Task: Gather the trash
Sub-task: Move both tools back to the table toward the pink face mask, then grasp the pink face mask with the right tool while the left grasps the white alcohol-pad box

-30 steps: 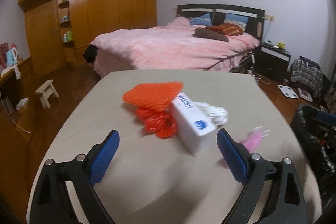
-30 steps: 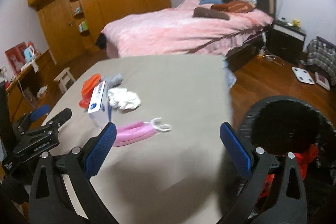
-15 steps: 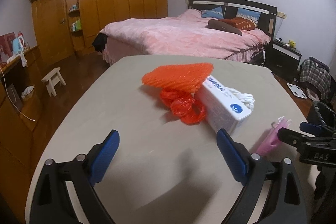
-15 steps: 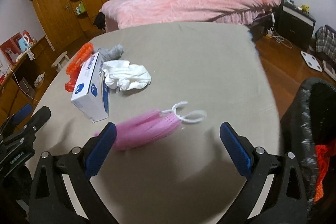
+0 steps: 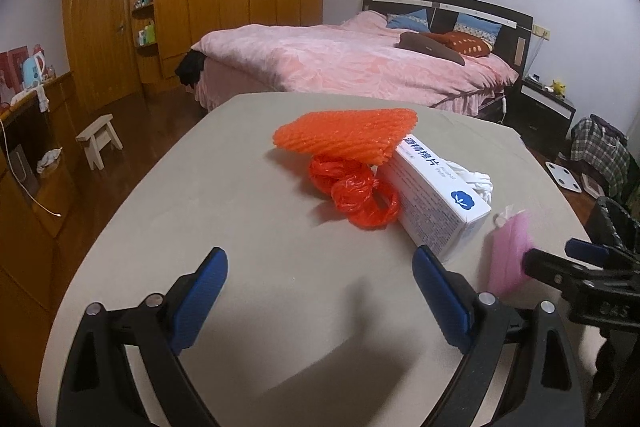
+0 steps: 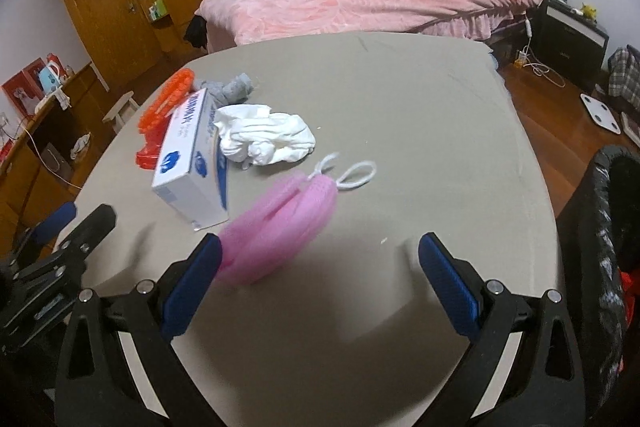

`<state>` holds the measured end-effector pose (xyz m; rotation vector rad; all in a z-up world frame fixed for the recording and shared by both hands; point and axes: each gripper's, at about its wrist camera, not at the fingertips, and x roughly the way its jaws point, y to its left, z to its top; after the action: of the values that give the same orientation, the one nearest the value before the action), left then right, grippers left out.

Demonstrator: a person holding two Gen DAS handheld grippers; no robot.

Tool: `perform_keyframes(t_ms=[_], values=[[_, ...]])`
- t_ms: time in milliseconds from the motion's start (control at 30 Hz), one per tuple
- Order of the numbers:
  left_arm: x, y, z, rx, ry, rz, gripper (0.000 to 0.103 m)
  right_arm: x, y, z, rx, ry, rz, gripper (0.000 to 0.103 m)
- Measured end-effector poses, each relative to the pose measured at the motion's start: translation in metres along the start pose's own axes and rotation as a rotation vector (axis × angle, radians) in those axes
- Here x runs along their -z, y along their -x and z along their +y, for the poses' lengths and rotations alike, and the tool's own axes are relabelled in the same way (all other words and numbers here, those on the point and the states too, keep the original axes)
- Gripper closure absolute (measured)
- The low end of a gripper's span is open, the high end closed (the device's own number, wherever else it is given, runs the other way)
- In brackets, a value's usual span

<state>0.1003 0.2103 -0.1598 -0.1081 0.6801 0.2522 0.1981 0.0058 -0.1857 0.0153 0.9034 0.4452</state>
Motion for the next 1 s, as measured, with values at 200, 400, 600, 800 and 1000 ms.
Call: perform_keyframes(t_ms=[200,400,600,800,1000], values=[[0.0,0.002,0.005,-0.007,0.012,-0.006,0.012,0.003,0.005,0.009,-0.033,0.025,0.011,0.007],[-0.001,0.002,0.015,-0.028,0.023,-0.002,0.012,0.004,-0.007,0.023,-0.03,0.055,0.037,0.007],[-0.001,0.003,0.016,-0.029,0.017,0.001,0.012,0.006,-0.017,0.02,0.043,0.068,0.061,0.007],[-0.001,0.0,0.011,-0.021,0.015,0.005,0.012,0.005,-0.005,-0.007,0.14,0.042,0.043,0.007],[0.001,0.001,0.009,-0.018,0.011,0.007,0.012,0.005,0.0,-0.012,0.093,0.006,0.028,0.008]])
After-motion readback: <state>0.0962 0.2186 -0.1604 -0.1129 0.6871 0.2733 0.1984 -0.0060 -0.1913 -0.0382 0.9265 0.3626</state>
